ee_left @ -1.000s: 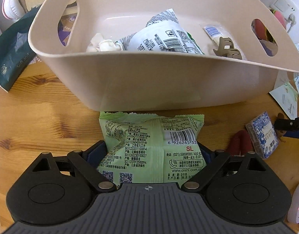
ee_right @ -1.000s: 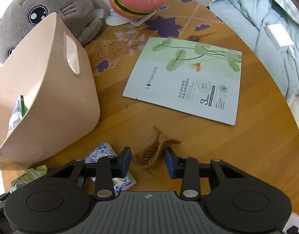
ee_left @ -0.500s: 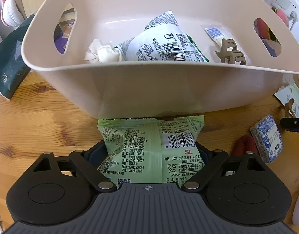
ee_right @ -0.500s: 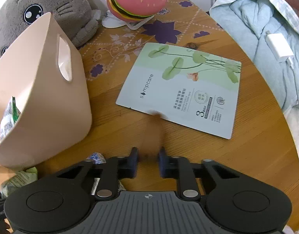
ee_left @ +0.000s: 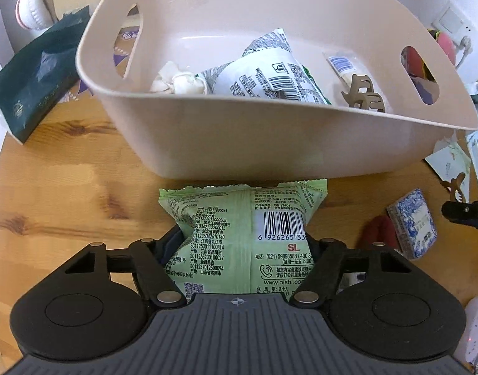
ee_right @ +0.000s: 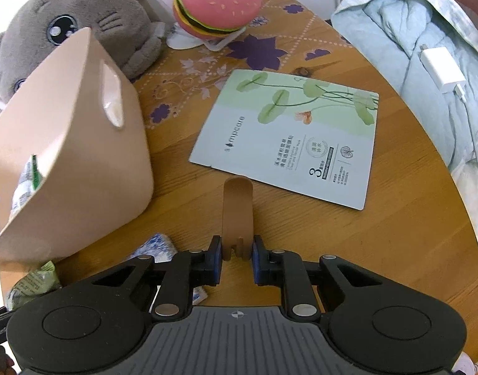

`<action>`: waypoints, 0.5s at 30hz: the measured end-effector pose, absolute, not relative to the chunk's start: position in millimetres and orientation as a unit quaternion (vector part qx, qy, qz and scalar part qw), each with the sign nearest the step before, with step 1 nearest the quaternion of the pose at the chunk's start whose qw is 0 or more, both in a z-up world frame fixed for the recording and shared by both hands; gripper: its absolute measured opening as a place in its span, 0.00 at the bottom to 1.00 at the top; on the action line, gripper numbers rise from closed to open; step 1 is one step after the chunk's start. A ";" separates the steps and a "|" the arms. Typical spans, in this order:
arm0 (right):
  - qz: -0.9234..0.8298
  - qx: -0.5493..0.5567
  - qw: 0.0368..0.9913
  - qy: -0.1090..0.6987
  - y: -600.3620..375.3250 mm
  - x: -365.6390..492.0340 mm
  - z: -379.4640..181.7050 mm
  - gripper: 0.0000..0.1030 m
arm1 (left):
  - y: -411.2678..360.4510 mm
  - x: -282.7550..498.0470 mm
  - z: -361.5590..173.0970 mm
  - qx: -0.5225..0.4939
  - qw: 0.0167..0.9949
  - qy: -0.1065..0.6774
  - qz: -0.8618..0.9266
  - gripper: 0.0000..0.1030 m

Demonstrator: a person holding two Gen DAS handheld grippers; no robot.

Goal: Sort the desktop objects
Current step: 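Close the left tool on the green chip bag while the right tool grips the brown clip, then carry both items over the beige basket and open both tools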

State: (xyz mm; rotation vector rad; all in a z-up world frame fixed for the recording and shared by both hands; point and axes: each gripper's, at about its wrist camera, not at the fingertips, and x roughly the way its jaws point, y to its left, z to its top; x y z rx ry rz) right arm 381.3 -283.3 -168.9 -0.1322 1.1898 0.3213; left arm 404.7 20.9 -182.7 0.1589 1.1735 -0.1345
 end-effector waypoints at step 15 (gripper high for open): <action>0.219 -0.076 0.824 0.518 -283.8 343.2 -119.8 0.17 | 30.7 377.6 -141.4 0.075 0.841 0.529 -0.087 0.69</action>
